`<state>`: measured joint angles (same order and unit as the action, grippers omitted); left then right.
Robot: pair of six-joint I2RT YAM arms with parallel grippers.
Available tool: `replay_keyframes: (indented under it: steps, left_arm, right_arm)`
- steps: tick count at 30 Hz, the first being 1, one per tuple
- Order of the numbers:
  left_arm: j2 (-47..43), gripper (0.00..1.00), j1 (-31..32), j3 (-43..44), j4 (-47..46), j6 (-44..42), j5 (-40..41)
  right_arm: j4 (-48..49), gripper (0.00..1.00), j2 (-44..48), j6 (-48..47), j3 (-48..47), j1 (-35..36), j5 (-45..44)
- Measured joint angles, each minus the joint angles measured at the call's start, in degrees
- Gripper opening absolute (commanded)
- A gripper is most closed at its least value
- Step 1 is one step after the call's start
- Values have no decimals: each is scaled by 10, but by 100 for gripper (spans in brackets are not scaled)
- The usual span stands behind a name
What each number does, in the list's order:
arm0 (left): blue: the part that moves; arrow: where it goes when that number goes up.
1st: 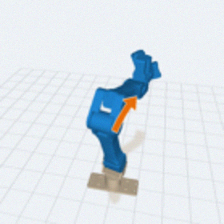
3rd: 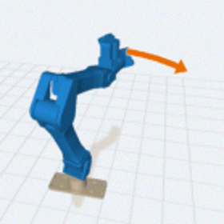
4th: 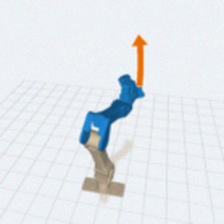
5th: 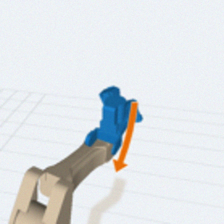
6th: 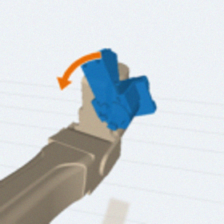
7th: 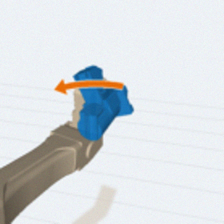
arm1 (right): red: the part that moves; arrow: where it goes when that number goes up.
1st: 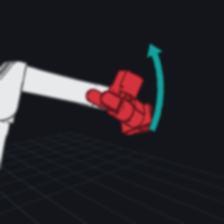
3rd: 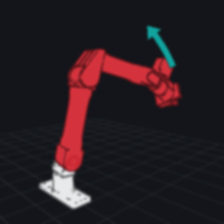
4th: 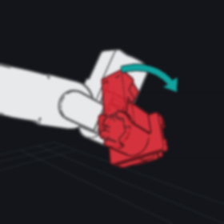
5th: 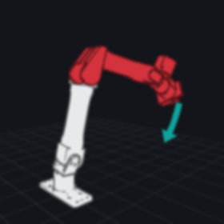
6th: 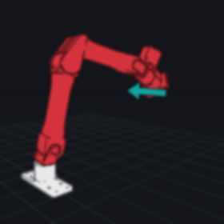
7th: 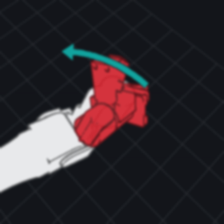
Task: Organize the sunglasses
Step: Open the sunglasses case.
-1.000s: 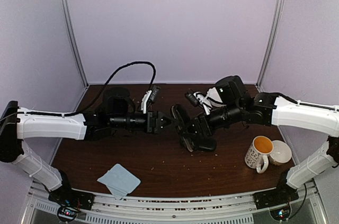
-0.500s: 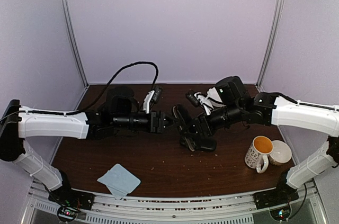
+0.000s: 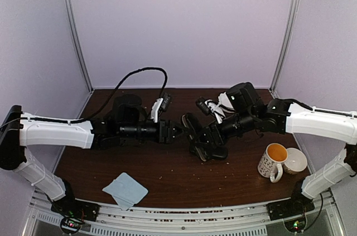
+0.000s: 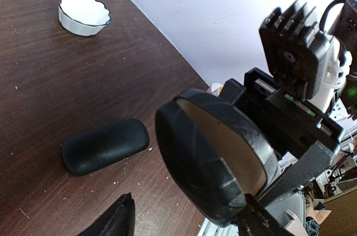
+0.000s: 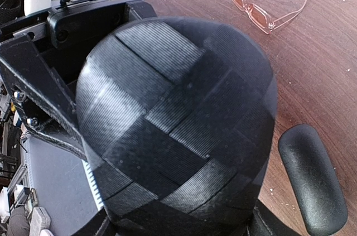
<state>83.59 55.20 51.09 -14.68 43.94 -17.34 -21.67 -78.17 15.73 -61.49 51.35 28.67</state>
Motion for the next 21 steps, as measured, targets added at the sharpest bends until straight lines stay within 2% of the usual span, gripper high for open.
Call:
replay_keyframes:
  steps: [21]
  left_arm:
    - [19,64,0,-16,-18,-14,17]
  right_arm:
    - [-17,0,11,8,11,-7,-1]
